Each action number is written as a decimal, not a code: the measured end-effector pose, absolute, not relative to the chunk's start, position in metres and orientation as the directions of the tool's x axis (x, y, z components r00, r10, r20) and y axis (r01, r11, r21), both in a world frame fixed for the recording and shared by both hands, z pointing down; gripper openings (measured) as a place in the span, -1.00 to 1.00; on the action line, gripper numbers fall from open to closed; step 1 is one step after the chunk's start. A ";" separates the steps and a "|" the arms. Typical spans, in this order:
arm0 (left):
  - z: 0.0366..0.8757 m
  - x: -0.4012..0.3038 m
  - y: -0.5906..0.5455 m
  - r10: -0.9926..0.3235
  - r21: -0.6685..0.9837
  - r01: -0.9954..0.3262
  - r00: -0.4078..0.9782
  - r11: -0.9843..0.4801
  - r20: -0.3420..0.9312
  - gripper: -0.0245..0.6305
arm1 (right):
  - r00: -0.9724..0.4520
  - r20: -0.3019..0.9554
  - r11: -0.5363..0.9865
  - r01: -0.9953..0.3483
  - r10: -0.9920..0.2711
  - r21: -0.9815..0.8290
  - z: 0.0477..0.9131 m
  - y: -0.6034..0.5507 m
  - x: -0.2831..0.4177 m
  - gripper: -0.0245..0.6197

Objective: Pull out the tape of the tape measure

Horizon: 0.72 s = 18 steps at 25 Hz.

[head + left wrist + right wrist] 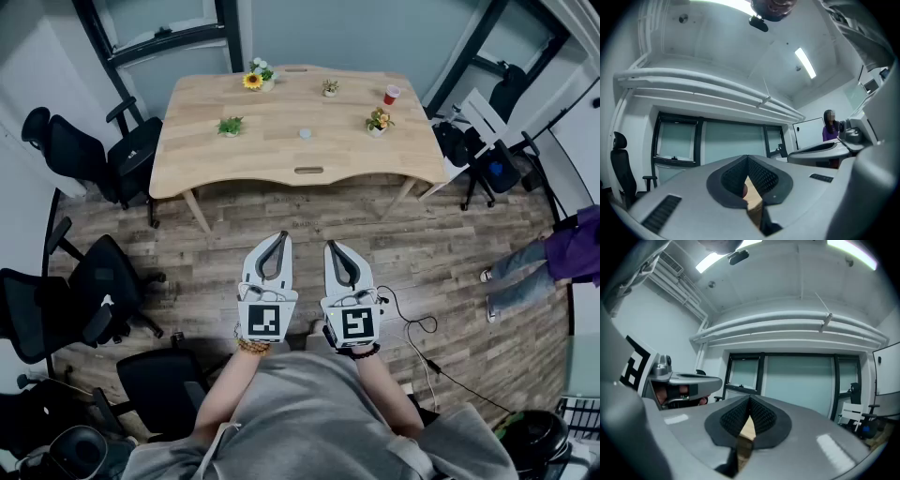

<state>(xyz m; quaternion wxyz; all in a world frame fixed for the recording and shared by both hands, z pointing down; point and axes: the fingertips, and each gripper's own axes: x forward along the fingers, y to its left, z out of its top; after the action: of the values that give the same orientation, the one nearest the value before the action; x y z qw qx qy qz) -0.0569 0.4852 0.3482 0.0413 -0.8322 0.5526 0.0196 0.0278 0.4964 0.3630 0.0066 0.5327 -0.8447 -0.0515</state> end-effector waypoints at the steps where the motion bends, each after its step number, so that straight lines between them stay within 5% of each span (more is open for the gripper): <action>1: 0.349 -0.064 0.485 -0.917 -0.045 -0.920 0.391 -0.388 -0.078 -0.90 | -0.435 -0.045 0.430 -0.898 -0.899 0.092 0.363 0.497 0.022 -0.89; 18: 0.384 -0.107 0.402 -0.882 -0.050 -0.882 0.471 -0.469 -0.029 -0.90 | -0.339 0.038 0.342 -0.931 -0.940 0.126 0.386 0.417 -0.004 -0.89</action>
<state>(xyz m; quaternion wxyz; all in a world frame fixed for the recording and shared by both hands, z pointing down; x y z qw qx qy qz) -0.1066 0.4016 0.3838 0.0289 -0.8571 0.5144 -0.0006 -0.0041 0.4167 0.3859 0.0520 0.5723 -0.8174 -0.0409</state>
